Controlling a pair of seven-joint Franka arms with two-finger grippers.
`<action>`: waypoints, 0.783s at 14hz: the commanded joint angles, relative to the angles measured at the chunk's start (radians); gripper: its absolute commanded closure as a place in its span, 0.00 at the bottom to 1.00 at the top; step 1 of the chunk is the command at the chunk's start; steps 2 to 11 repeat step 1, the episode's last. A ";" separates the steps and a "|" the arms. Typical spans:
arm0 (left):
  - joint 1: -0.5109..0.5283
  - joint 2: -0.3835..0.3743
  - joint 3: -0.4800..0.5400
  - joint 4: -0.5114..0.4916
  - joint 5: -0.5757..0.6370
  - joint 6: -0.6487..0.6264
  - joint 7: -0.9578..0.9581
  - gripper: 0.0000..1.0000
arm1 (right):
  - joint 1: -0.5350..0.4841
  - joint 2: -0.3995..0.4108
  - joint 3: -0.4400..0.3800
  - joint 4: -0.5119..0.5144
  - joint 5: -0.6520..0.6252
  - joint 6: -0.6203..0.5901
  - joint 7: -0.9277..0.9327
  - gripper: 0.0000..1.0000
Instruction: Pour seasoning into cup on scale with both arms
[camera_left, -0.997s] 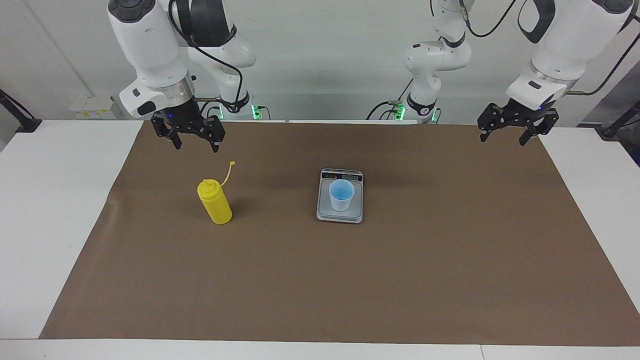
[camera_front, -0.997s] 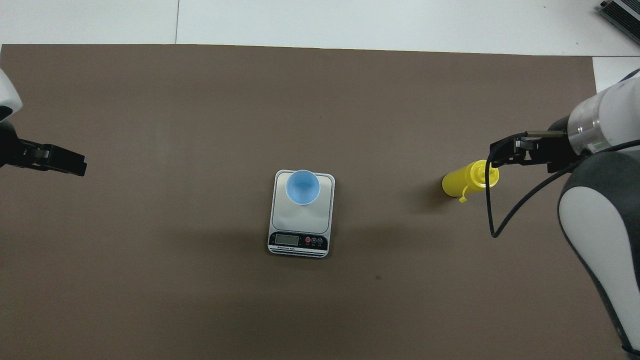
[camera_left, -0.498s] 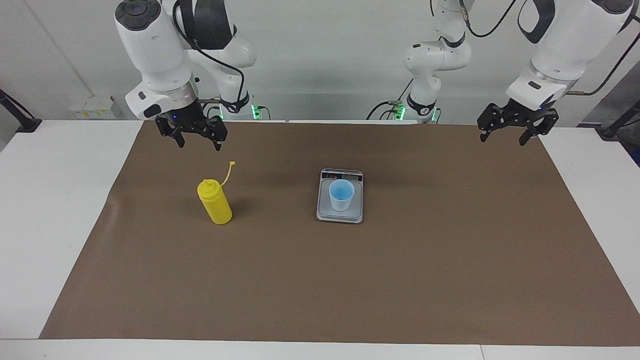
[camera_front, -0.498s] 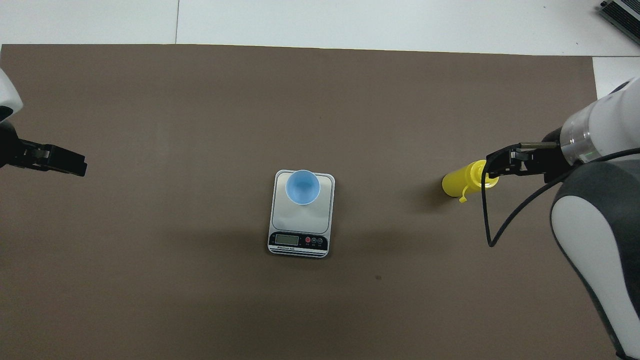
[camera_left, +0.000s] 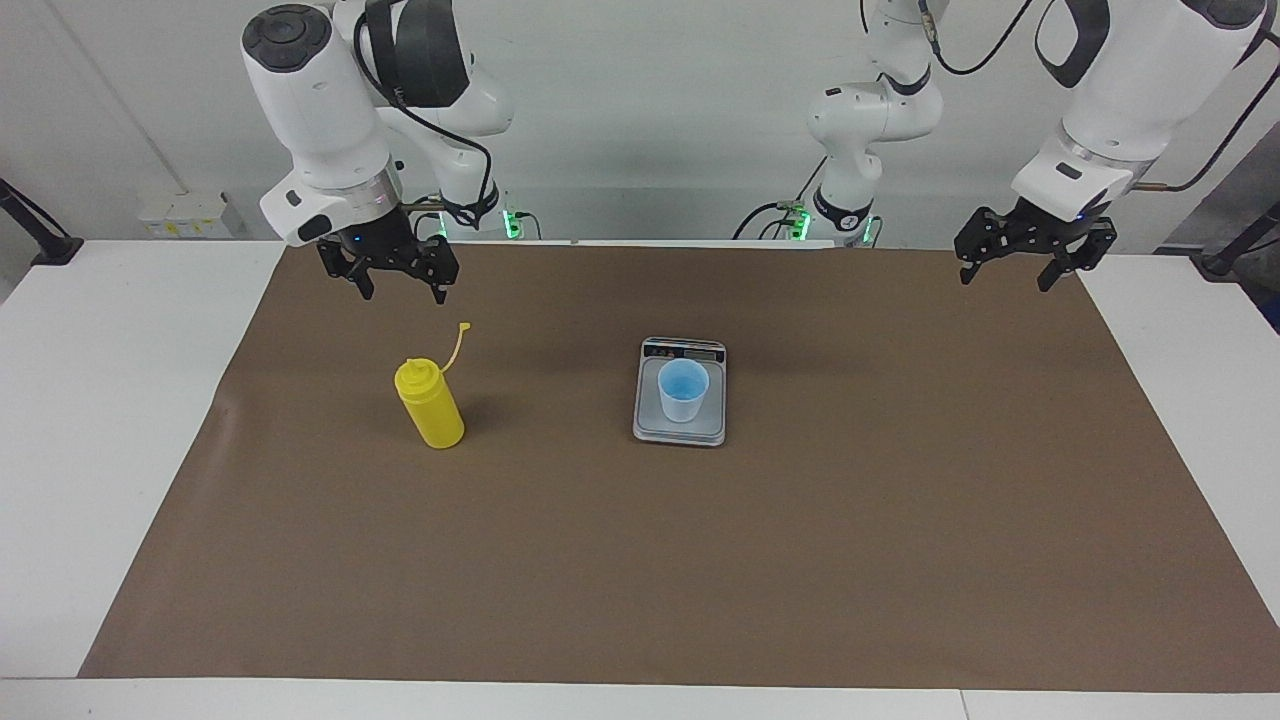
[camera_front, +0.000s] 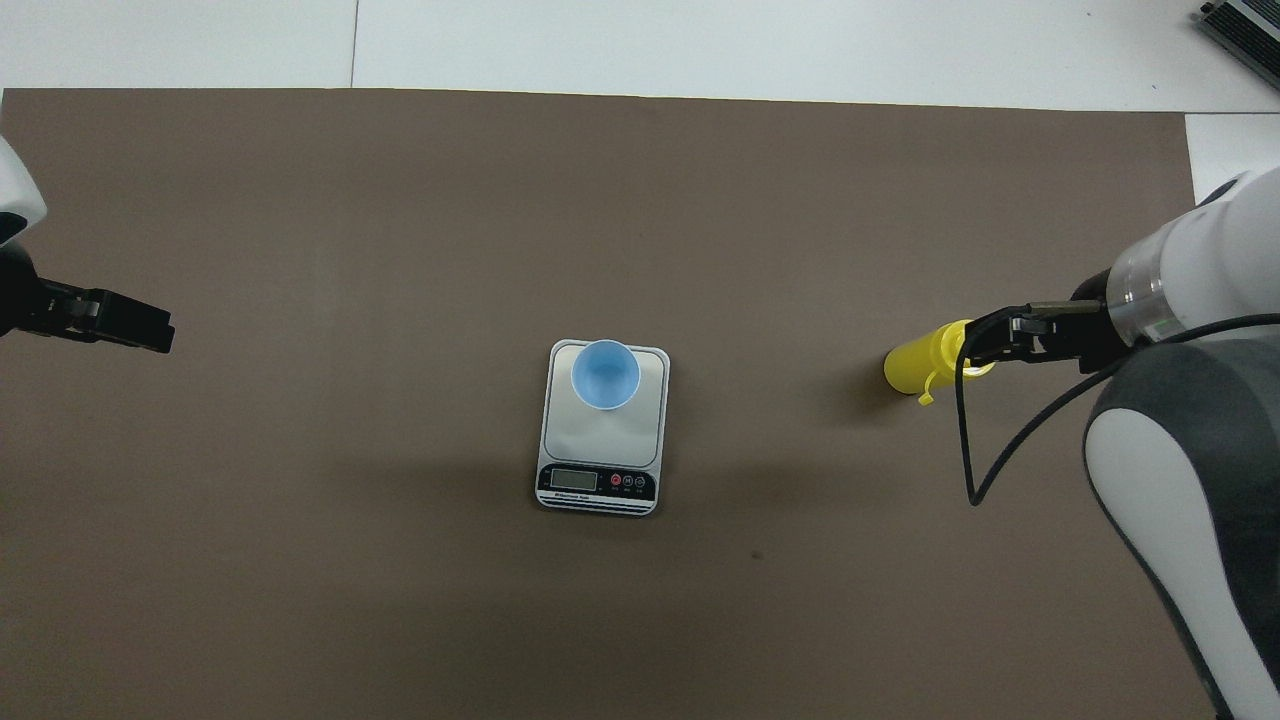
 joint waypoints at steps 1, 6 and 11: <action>-0.001 -0.023 -0.001 -0.033 0.004 0.024 0.001 0.00 | -0.014 -0.030 0.006 -0.033 0.016 0.017 -0.017 0.00; -0.001 -0.023 -0.001 -0.033 0.004 0.024 0.001 0.00 | -0.014 -0.030 0.006 -0.033 0.016 0.017 -0.017 0.00; -0.001 -0.023 -0.001 -0.033 0.004 0.024 0.001 0.00 | -0.014 -0.030 0.006 -0.033 0.016 0.017 -0.017 0.00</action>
